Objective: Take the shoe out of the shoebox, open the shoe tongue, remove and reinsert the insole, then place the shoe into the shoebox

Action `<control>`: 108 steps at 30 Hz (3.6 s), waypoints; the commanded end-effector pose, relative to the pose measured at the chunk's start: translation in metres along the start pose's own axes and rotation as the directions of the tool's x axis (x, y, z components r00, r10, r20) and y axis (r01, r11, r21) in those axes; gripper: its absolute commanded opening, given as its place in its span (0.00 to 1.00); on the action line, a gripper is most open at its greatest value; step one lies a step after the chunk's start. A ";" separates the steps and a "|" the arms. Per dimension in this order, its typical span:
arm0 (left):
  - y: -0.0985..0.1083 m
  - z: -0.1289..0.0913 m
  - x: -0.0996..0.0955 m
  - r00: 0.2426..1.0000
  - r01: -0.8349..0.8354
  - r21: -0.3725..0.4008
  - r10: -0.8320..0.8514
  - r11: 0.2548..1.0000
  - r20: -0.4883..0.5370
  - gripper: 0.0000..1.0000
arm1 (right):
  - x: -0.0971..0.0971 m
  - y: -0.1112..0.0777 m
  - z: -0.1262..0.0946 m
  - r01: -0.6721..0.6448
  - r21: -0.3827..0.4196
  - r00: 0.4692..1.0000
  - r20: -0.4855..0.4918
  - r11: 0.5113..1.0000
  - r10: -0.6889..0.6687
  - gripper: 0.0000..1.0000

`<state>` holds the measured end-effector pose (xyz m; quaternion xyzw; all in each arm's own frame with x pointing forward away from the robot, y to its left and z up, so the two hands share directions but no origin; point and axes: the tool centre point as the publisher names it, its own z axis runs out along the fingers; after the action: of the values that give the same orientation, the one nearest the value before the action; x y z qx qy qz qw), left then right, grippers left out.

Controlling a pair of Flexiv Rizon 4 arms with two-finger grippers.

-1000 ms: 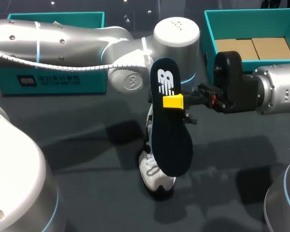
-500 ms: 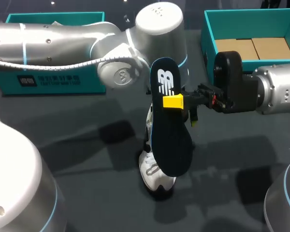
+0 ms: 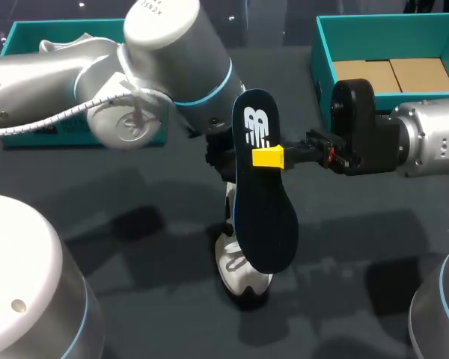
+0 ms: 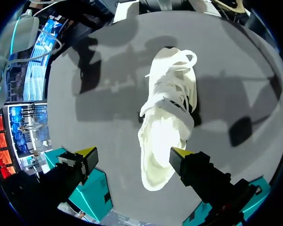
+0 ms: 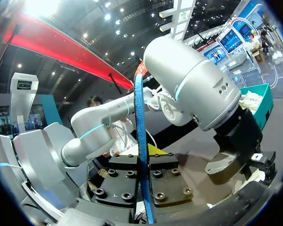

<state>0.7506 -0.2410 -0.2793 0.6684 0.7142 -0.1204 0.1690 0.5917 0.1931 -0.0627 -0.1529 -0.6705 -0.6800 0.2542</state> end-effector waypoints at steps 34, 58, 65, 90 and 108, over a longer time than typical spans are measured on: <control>0.026 -0.077 -0.008 0.740 -0.031 0.165 -0.089 0.986 0.667 1.00 | 0.000 -0.001 0.002 -0.001 0.000 1.000 0.003 1.000 0.001 0.00; 0.011 -0.132 0.007 0.580 -0.020 0.010 0.004 1.000 0.815 1.00 | -0.074 0.025 -0.060 -0.174 -0.045 0.985 -0.013 0.984 0.173 0.00; 0.014 -0.130 0.007 0.575 -0.011 0.015 -0.006 1.000 0.818 1.00 | -0.074 0.025 -0.060 -0.174 -0.045 0.985 -0.013 0.984 0.173 0.00; 0.032 -0.123 0.005 0.548 0.012 0.094 -0.086 0.995 0.832 1.00 | -0.153 0.038 -0.069 -0.505 -0.164 0.852 0.062 0.847 0.520 0.00; 0.036 -0.121 0.003 0.546 0.007 0.139 -0.120 0.990 0.829 1.00 | -0.198 0.053 -0.073 -0.679 -0.192 0.709 0.080 0.709 0.700 0.00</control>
<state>0.7758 -0.1871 -0.1675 0.5124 0.5640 -0.4717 0.4436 0.7936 0.1499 -0.1310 -0.4606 -0.5277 -0.5716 0.4274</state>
